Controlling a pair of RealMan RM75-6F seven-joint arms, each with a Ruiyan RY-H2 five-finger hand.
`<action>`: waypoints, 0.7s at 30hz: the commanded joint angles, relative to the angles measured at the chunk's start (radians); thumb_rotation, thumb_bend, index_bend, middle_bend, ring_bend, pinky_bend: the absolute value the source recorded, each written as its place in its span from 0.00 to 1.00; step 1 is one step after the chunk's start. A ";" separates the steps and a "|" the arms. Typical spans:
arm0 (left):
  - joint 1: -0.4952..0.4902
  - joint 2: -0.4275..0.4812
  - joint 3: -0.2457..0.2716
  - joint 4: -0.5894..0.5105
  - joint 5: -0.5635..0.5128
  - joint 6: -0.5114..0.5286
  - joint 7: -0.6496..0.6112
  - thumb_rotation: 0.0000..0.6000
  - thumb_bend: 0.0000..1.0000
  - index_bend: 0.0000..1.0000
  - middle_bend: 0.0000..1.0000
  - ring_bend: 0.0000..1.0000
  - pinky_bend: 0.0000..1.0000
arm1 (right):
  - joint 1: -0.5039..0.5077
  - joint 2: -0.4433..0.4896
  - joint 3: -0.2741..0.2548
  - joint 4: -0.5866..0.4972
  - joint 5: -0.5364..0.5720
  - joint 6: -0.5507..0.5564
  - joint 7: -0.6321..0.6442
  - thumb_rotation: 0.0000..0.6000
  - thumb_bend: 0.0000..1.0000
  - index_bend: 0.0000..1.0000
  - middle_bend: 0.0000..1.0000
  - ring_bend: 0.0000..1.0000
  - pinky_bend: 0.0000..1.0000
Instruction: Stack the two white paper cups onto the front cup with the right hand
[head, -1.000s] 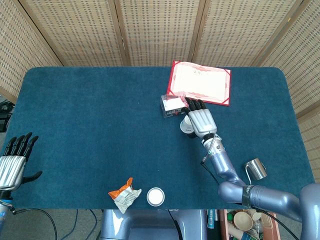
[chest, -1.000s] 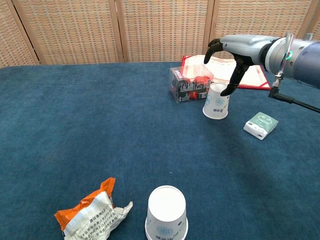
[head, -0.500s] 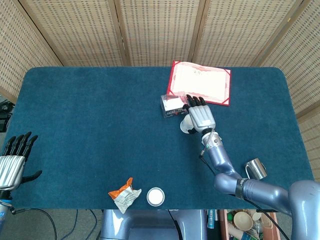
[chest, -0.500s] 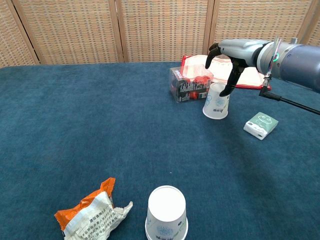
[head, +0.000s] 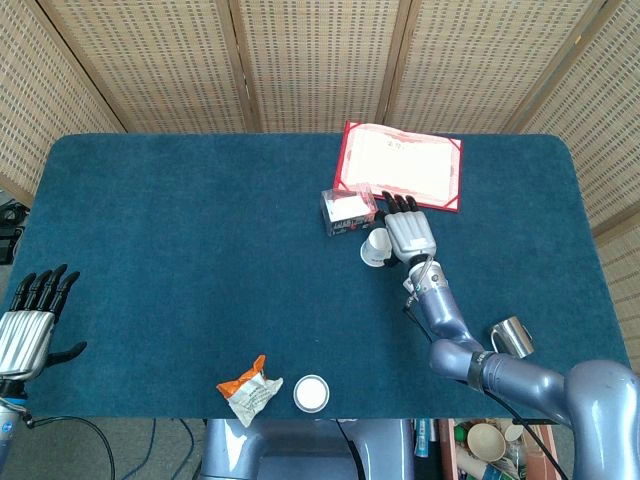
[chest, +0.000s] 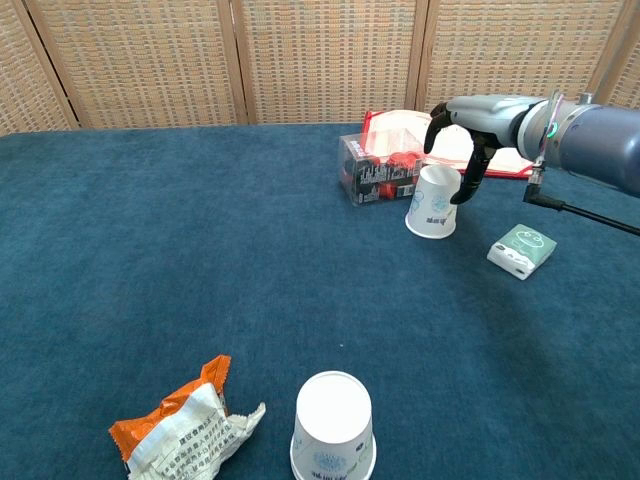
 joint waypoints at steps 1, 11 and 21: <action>-0.002 -0.001 0.001 -0.001 0.002 -0.002 0.002 1.00 0.17 0.00 0.00 0.00 0.00 | 0.001 -0.008 -0.003 0.013 -0.004 -0.009 0.005 1.00 0.07 0.32 0.01 0.00 0.00; -0.004 -0.004 0.002 0.001 0.000 -0.006 0.002 1.00 0.17 0.00 0.00 0.00 0.00 | 0.007 -0.040 -0.007 0.064 -0.010 -0.031 0.015 1.00 0.07 0.38 0.03 0.00 0.00; -0.006 -0.002 0.005 -0.002 0.004 -0.006 -0.001 1.00 0.17 0.00 0.00 0.00 0.00 | 0.001 -0.048 -0.009 0.066 -0.019 -0.019 0.015 1.00 0.07 0.46 0.06 0.00 0.00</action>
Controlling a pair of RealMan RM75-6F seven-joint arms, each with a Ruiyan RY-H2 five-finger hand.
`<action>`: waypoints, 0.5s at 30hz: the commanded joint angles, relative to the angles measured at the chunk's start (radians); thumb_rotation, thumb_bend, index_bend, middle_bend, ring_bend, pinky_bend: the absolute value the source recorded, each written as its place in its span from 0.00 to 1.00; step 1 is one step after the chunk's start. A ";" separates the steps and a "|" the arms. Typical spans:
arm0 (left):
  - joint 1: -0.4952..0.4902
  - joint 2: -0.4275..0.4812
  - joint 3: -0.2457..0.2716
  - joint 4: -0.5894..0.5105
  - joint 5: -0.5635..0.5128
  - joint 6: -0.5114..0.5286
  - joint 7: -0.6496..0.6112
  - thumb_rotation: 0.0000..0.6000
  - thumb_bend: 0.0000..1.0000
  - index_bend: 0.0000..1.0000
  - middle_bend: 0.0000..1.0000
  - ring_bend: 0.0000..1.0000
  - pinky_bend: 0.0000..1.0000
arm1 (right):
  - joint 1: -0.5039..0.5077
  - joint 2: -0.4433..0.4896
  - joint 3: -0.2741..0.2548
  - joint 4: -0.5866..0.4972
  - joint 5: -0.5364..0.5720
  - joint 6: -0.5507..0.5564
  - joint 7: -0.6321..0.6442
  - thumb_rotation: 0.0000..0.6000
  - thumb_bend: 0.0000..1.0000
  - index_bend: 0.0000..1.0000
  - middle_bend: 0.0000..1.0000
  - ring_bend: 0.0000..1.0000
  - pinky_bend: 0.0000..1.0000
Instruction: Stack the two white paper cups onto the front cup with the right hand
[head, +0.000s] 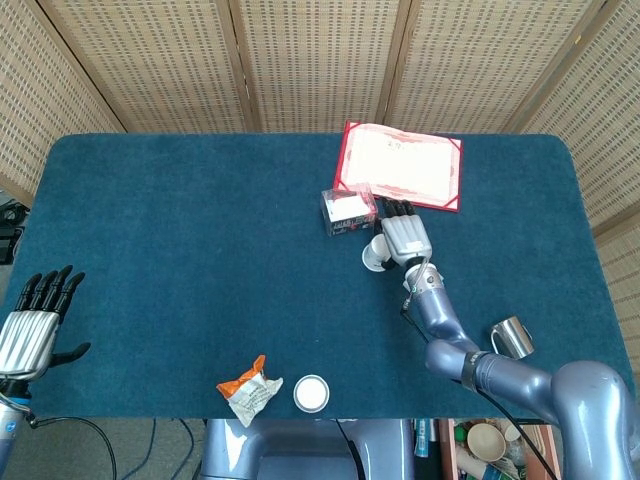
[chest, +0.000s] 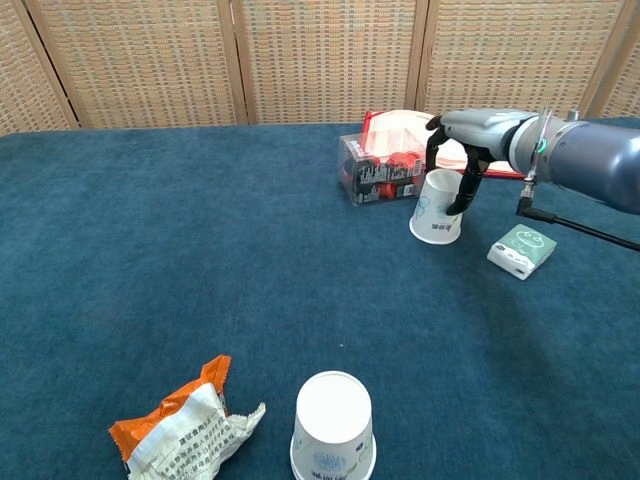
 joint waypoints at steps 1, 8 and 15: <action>0.000 0.001 0.001 -0.001 0.001 0.000 -0.003 1.00 0.17 0.00 0.00 0.00 0.00 | -0.003 0.002 0.001 -0.007 0.000 0.003 0.001 1.00 0.07 0.46 0.06 0.00 0.00; -0.001 0.003 0.003 -0.002 0.006 0.001 -0.009 1.00 0.17 0.00 0.00 0.00 0.00 | -0.020 0.046 0.002 -0.102 -0.027 0.058 -0.017 1.00 0.06 0.47 0.07 0.00 0.00; 0.001 0.009 0.011 -0.009 0.017 0.003 -0.011 1.00 0.17 0.00 0.00 0.00 0.00 | -0.057 0.152 0.008 -0.333 -0.057 0.153 -0.046 1.00 0.06 0.47 0.07 0.00 0.00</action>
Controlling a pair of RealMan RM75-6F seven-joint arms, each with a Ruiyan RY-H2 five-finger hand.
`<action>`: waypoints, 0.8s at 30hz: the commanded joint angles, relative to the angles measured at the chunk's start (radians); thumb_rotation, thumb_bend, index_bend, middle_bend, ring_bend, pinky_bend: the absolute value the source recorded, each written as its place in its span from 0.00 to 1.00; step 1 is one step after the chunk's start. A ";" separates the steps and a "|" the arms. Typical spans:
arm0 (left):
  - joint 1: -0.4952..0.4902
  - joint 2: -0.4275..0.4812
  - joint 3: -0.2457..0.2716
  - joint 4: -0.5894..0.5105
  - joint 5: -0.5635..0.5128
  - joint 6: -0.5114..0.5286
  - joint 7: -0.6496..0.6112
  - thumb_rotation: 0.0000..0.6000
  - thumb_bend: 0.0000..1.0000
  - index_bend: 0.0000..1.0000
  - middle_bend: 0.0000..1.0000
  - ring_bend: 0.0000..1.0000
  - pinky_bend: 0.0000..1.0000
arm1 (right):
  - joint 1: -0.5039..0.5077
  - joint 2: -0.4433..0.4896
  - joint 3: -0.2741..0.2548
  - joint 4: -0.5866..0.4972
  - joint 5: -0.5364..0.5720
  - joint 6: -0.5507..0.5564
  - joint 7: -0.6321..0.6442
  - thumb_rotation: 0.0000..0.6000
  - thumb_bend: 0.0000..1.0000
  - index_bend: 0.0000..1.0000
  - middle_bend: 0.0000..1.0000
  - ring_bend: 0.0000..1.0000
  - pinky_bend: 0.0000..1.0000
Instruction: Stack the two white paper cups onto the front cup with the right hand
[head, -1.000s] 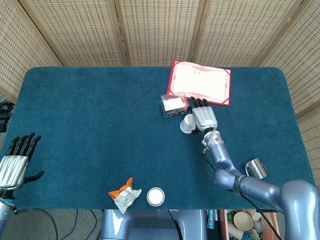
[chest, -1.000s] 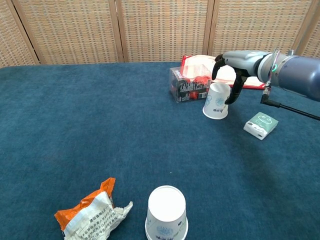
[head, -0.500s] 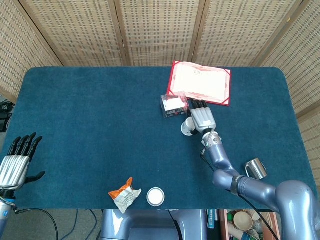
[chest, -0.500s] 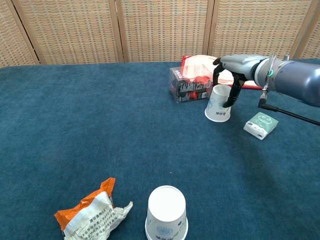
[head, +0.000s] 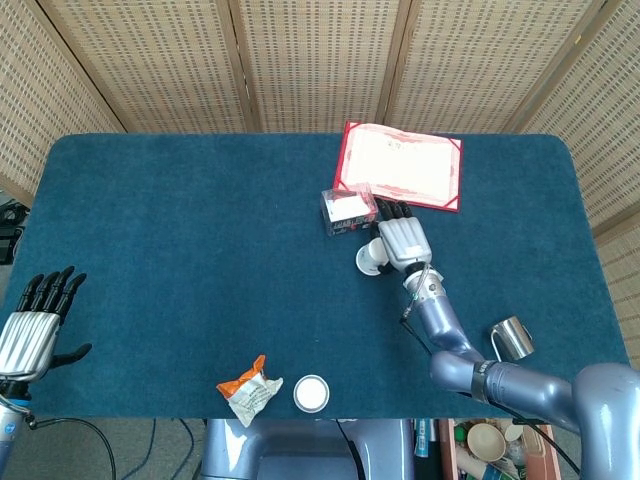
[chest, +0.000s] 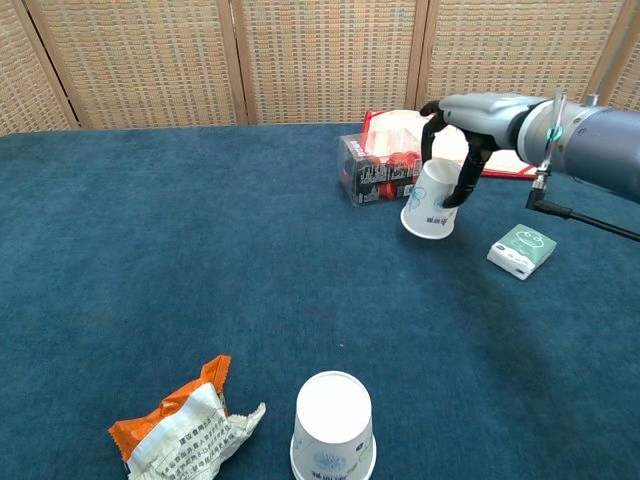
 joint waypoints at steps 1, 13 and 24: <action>0.000 0.002 0.005 -0.006 0.008 0.001 0.005 1.00 0.17 0.00 0.00 0.00 0.00 | -0.032 0.082 0.002 -0.160 -0.039 0.076 -0.022 1.00 0.06 0.47 0.07 0.00 0.00; 0.019 0.019 0.025 -0.038 0.066 0.049 0.003 1.00 0.17 0.00 0.00 0.00 0.00 | -0.134 0.281 -0.046 -0.624 -0.206 0.267 -0.081 1.00 0.06 0.48 0.07 0.00 0.00; 0.022 0.025 0.031 -0.053 0.085 0.058 0.009 1.00 0.17 0.00 0.00 0.00 0.00 | -0.212 0.367 -0.156 -0.829 -0.434 0.266 -0.033 1.00 0.06 0.48 0.07 0.00 0.00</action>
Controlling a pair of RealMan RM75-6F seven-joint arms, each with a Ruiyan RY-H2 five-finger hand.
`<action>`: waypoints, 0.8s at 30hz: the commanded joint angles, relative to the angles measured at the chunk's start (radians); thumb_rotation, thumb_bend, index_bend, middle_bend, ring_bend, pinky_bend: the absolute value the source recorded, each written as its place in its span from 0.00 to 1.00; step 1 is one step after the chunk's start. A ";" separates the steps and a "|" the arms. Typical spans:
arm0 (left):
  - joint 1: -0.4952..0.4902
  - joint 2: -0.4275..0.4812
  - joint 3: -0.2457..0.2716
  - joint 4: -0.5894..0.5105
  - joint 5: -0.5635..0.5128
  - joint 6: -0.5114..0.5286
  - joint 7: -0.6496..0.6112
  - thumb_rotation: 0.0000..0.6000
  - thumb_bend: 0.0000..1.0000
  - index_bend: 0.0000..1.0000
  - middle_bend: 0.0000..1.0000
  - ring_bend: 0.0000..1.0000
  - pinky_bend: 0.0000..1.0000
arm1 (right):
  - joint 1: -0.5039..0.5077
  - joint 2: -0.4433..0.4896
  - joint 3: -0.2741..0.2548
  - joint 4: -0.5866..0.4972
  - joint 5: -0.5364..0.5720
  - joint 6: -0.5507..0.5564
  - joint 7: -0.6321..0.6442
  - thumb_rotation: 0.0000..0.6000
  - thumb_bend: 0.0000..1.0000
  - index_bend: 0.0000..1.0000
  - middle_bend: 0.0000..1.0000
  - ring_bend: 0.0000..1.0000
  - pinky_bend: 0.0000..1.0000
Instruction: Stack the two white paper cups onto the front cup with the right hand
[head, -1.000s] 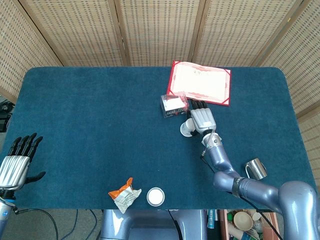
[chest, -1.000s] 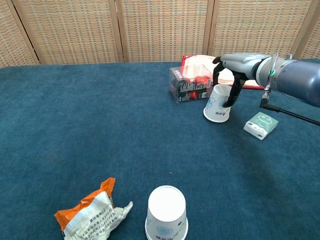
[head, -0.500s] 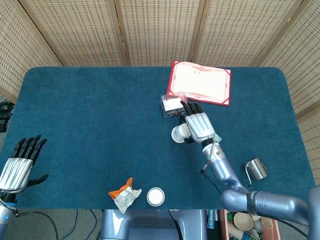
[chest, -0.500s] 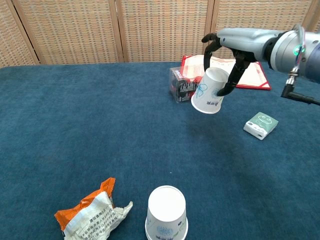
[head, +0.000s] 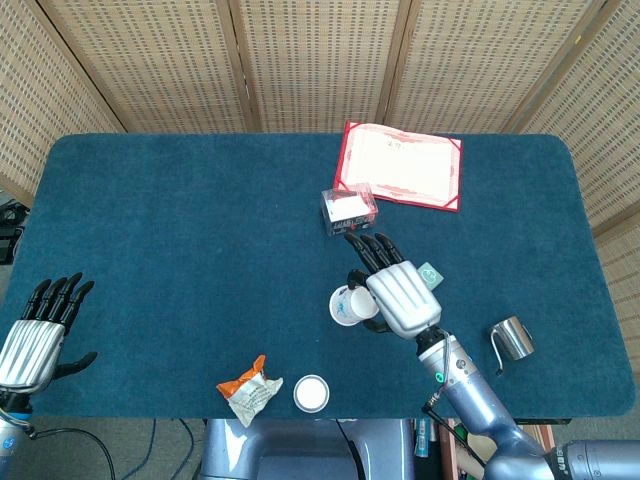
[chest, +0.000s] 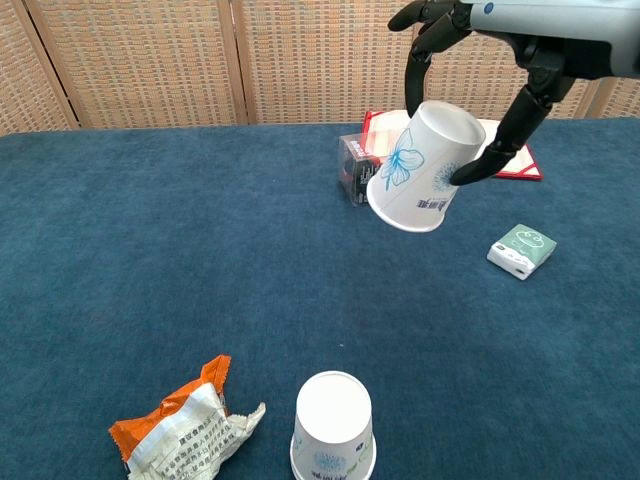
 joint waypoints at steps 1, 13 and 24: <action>0.000 0.000 0.000 0.001 -0.001 -0.002 -0.001 1.00 0.17 0.00 0.00 0.00 0.00 | -0.038 0.020 -0.065 -0.037 -0.115 -0.018 0.041 1.00 0.06 0.48 0.07 0.00 0.00; -0.005 -0.003 -0.002 0.000 -0.003 -0.012 0.006 1.00 0.17 0.00 0.00 0.00 0.00 | -0.078 0.017 -0.107 -0.004 -0.232 -0.066 0.158 1.00 0.07 0.48 0.07 0.00 0.00; -0.003 -0.002 -0.002 0.000 0.002 -0.007 0.001 1.00 0.17 0.00 0.00 0.00 0.00 | -0.083 0.046 -0.128 -0.034 -0.282 -0.134 0.237 1.00 0.06 0.48 0.07 0.00 0.00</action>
